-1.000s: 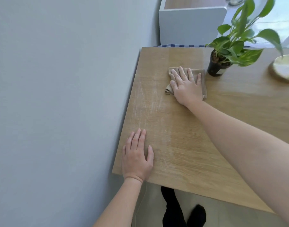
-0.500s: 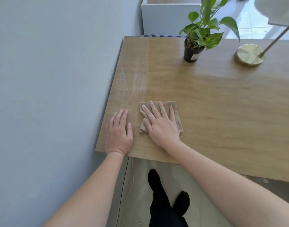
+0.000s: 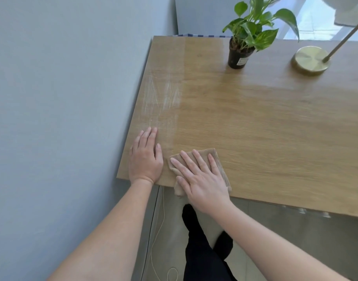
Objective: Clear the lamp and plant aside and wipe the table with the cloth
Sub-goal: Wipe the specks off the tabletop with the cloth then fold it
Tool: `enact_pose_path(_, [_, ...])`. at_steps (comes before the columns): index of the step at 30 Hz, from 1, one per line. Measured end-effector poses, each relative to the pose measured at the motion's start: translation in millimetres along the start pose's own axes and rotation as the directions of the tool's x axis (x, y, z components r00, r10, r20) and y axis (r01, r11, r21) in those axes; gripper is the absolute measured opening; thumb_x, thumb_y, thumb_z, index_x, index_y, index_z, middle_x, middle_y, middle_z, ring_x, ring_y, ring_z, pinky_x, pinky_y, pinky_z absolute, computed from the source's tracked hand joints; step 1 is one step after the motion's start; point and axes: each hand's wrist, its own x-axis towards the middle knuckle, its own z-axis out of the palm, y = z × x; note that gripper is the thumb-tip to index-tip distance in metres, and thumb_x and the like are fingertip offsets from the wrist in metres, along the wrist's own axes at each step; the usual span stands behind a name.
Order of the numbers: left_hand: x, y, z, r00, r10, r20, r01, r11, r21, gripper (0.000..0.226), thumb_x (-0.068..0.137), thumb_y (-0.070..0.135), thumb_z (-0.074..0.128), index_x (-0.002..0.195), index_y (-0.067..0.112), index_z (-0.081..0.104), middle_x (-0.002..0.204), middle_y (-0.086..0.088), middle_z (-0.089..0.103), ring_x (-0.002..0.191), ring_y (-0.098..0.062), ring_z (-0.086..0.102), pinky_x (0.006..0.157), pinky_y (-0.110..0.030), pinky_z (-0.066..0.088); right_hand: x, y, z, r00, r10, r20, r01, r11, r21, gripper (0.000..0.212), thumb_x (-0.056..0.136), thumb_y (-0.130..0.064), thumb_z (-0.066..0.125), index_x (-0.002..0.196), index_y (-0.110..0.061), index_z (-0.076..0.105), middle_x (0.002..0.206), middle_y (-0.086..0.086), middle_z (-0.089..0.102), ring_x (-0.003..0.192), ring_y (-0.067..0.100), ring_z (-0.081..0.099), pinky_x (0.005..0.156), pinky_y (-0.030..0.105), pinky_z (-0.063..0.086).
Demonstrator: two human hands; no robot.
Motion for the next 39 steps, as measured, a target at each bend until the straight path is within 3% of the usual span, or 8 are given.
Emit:
enact_pose_path(10, [0.1,-4.7,4.0,1.000,0.008,-0.015,-0.008,1.000,-0.013,0.054,0.109,0.032,0.046,0.163,0.025,0.048,0.168,0.003,0.047,0.159,-0.022,0.036,0.130,-0.045,0.029,139.1,59.6,-40.1,0.992,0.130,-0.008,-0.129,0.990,0.058,0.057,0.111,-0.062,0.007,0.168,-0.053,0.008,0.179,-0.019,0.006,0.166,0.015,-0.004,0.133,0.051,-0.008])
enact_pose_path(19, [-1.0,-3.1,0.4,1.000,-0.005,0.000,0.005,1.000,-0.003,0.054,0.109,0.027,0.052,0.163,0.024,0.049,0.169,0.002,0.047,0.159,-0.022,0.035,0.129,-0.047,0.030,59.5,2.2,-9.8,0.988,0.151,-0.034,-0.148,0.986,0.082,0.059,0.114,-0.055,0.009,0.171,-0.043,0.004,0.180,-0.012,-0.001,0.166,0.018,-0.010,0.132,0.052,-0.011])
enact_pose_path(24, [-1.3,-1.4,-0.6,0.999,-0.022,0.029,0.022,1.000,-0.002,0.055,0.110,0.027,0.051,0.164,0.026,0.046,0.171,0.004,0.044,0.161,-0.021,0.033,0.129,-0.049,0.031,2.9,-25.4,6.4,0.993,0.110,0.045,-0.114,0.989,0.094,0.058,0.115,-0.055,0.012,0.171,-0.044,0.001,0.180,-0.013,-0.005,0.165,0.016,-0.018,0.131,0.052,-0.011])
enact_pose_path(28, [0.0,1.5,-2.0,1.000,-0.018,0.026,0.018,1.000,-0.008,0.055,0.109,0.024,0.053,0.164,0.024,0.048,0.170,0.003,0.045,0.161,-0.023,0.034,0.130,-0.049,0.030,2.7,-17.0,-9.4,0.988,0.085,0.126,-0.110,0.972,0.209,0.056,0.112,-0.061,0.010,0.168,-0.053,0.004,0.176,-0.024,-0.009,0.160,0.004,-0.027,0.129,0.041,-0.022])
enact_pose_path(32, [-1.0,-0.9,-1.3,0.999,-0.018,0.051,0.018,1.000,-0.007,0.054,0.110,0.028,0.048,0.164,0.024,0.047,0.170,0.003,0.045,0.161,-0.022,0.034,0.128,-0.049,0.031,-1.8,4.5,-28.1,0.989,0.067,0.130,-0.106,0.942,0.320,0.055,0.114,-0.054,0.016,0.169,-0.049,0.015,0.176,-0.026,0.000,0.160,-0.003,-0.019,0.132,0.033,-0.011])
enact_pose_path(39, [-3.8,1.0,-6.1,0.995,-0.039,0.094,0.046,0.996,-0.070,0.055,0.112,0.032,0.047,0.166,0.025,0.042,0.174,0.005,0.039,0.164,-0.019,0.027,0.132,-0.052,0.027,-22.4,80.0,-43.7,0.946,0.322,0.049,-0.326,0.933,0.154,0.054,0.115,-0.047,0.019,0.167,-0.056,0.007,0.174,-0.025,-0.007,0.164,0.007,-0.014,0.133,0.039,-0.010])
